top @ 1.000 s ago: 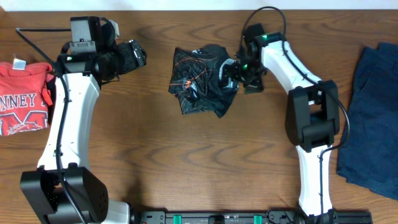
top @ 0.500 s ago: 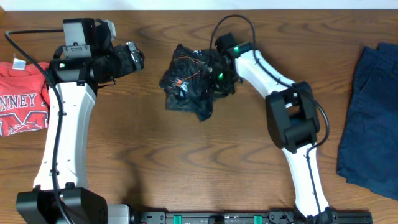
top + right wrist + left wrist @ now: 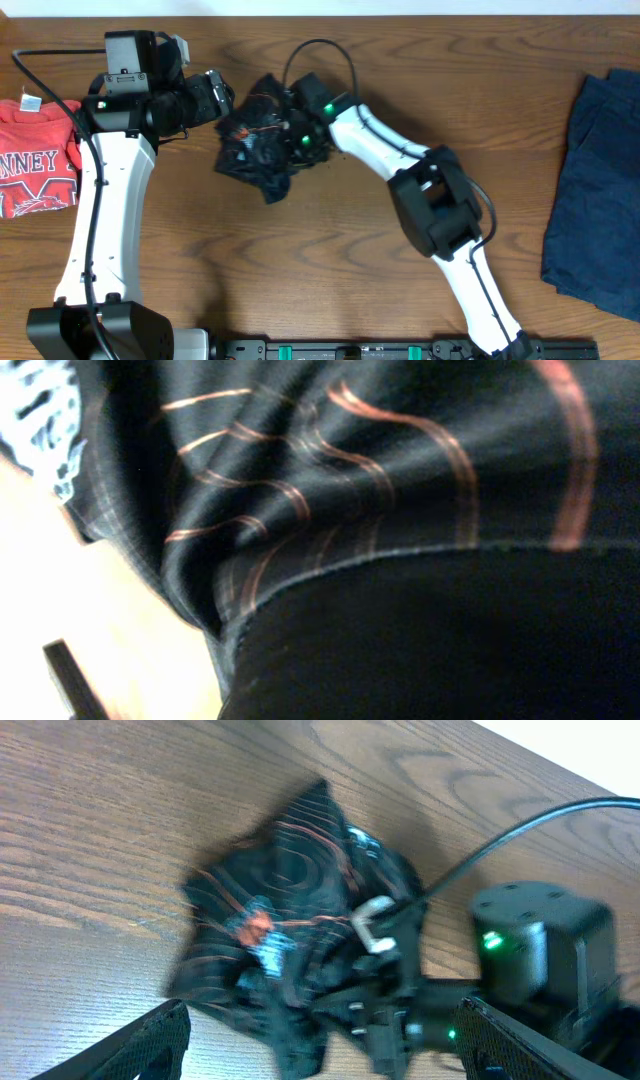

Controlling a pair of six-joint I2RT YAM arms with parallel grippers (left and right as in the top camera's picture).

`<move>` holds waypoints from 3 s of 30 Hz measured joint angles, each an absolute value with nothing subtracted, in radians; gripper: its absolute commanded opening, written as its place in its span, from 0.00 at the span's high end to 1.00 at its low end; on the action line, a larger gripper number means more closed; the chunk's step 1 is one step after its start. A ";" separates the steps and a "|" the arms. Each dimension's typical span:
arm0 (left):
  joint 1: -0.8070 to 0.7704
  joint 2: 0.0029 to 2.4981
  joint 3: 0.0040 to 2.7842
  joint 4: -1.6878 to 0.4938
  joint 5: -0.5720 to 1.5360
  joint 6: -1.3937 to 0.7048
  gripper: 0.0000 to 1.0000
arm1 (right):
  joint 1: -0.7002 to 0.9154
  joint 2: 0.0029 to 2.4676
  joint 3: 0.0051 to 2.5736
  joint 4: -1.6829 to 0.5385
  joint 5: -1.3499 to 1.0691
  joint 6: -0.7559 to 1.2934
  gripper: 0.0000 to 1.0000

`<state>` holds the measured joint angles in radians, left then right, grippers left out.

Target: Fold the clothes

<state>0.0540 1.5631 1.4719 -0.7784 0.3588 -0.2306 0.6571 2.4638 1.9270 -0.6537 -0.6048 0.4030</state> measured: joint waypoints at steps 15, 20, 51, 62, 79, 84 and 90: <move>0.054 1.563 1.472 -0.780 0.333 -0.231 0.14 | 0.714 2.424 1.943 -0.633 -0.523 0.471 0.03; 0.054 1.563 1.472 -0.781 0.329 -0.231 0.14 | 0.680 2.406 1.938 -0.659 -0.431 0.471 0.02; -0.296 1.769 1.472 -0.843 -0.003 -0.124 0.02 | 0.104 1.870 1.924 -0.969 -0.405 0.335 0.01; -0.410 1.966 1.468 -0.733 -0.436 0.039 0.02 | 0.119 1.868 1.924 -1.051 -0.456 0.240 0.01; -0.598 1.966 1.468 -0.717 -0.497 0.154 0.02 | 0.123 1.868 1.924 -1.065 -0.461 0.221 0.01; -0.588 1.999 1.469 -0.762 -0.497 0.155 0.02 | 0.123 1.868 1.924 -1.090 -0.461 0.212 0.01; -0.577 2.130 1.477 -0.813 -0.530 0.155 0.02 | 0.123 1.868 1.924 -1.095 -0.463 0.199 0.01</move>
<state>-0.5774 2.1300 1.4773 -0.8127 -0.5304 0.1547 0.1230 1.8675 1.9240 -1.0950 -0.4629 0.1989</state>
